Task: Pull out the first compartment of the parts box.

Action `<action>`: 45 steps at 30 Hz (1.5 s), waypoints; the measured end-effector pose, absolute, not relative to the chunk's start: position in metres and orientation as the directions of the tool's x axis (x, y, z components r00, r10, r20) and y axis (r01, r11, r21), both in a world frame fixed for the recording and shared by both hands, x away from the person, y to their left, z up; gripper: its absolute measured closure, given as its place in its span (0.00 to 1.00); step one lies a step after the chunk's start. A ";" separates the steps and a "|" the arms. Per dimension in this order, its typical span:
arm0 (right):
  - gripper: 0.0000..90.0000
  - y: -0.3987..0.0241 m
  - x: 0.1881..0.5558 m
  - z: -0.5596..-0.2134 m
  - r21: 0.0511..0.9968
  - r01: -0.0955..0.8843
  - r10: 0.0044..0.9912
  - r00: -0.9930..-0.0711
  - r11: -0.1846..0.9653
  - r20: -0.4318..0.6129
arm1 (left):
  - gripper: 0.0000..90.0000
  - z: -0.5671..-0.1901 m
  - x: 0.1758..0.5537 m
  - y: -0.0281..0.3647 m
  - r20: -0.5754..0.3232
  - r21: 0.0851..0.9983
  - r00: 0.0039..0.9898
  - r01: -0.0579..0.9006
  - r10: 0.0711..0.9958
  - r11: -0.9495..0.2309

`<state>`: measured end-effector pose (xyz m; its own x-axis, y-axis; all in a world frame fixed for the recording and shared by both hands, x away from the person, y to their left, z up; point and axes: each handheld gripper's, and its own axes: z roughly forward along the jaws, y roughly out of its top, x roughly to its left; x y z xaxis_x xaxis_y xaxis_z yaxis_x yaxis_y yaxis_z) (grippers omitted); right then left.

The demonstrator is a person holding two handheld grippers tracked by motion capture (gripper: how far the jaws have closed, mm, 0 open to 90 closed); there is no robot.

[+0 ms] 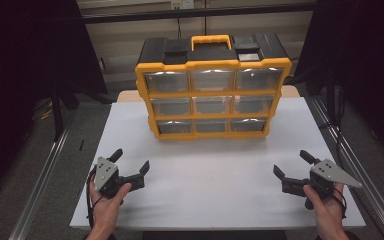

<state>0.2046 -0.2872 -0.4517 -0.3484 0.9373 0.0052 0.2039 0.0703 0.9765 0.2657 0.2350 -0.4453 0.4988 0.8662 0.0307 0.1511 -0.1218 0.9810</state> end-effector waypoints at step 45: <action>0.01 -0.282 0.203 -0.453 0.971 0.232 0.927 -0.374 0.062 0.030 | 0.03 -0.400 0.295 0.212 0.171 0.975 0.558 0.023 0.812 -0.222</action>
